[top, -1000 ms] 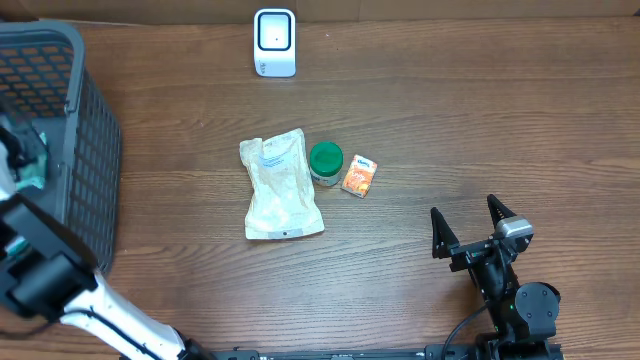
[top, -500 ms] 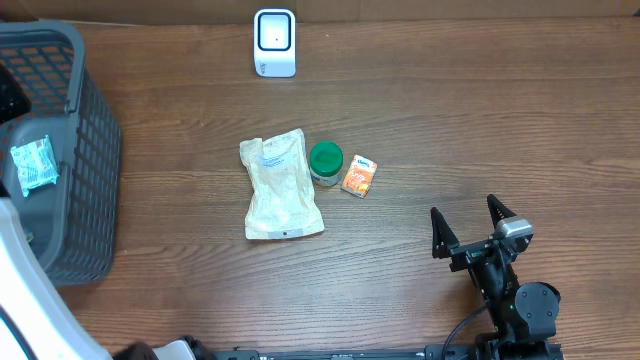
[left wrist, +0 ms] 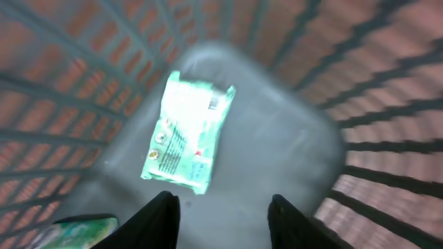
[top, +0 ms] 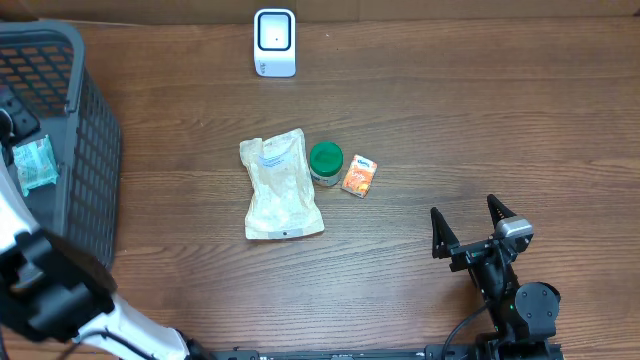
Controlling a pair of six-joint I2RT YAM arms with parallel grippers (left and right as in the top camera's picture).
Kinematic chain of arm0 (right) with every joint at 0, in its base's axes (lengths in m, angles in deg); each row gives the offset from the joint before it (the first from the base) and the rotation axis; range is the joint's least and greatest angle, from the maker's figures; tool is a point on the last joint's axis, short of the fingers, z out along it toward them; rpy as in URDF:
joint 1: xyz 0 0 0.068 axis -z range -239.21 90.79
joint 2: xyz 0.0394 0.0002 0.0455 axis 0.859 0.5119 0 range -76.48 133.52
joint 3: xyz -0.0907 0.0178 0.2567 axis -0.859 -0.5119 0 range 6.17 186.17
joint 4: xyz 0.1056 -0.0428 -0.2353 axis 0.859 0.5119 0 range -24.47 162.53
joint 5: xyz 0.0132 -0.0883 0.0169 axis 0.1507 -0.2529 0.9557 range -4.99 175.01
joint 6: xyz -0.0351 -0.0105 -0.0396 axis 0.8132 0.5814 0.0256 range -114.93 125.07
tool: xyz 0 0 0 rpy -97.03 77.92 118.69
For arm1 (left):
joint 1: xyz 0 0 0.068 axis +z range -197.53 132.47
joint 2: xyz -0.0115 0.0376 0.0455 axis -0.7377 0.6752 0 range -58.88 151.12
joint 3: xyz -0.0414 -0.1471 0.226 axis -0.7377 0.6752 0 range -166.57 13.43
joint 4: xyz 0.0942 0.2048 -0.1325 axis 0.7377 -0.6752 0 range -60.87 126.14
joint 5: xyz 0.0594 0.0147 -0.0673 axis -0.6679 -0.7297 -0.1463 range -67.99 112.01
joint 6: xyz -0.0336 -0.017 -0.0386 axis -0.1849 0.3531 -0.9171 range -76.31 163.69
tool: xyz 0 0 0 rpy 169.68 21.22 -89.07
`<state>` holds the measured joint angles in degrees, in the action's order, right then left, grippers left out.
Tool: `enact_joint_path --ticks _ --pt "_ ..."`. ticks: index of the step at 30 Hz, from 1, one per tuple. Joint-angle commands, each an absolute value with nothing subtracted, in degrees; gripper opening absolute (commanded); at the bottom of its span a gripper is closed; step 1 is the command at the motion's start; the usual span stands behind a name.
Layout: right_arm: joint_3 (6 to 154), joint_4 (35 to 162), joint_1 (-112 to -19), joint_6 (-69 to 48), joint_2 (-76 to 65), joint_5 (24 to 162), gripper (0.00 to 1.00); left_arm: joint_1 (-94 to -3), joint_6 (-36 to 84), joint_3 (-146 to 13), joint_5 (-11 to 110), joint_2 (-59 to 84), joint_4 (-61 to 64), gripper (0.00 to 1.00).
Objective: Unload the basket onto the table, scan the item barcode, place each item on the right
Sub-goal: 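Grasp the mint-green wipes packet with the left gripper and lift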
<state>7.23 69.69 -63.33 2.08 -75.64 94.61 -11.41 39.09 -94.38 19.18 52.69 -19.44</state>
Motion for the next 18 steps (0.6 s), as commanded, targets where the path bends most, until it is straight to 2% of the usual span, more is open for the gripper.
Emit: enact_joint_path --ticks 1,6,12,18 --pt "6.6 69.5 -63.3 2.1 -76.3 94.1 1.00 -10.7 38.5 -93.9 18.4 58.8 -18.1 0.50" --pt "6.6 69.5 -63.3 2.1 -76.3 94.1 1.00 -10.7 39.2 -93.9 16.9 66.0 -16.4 0.55" --pt "6.6 69.5 -63.3 2.1 -76.3 94.1 1.00 -10.8 39.9 -93.9 13.6 71.5 -15.6 0.67" --pt "6.6 69.5 -63.3 2.1 -76.3 94.1 1.00 -10.6 39.8 -93.9 10.9 74.8 -17.9 0.65"
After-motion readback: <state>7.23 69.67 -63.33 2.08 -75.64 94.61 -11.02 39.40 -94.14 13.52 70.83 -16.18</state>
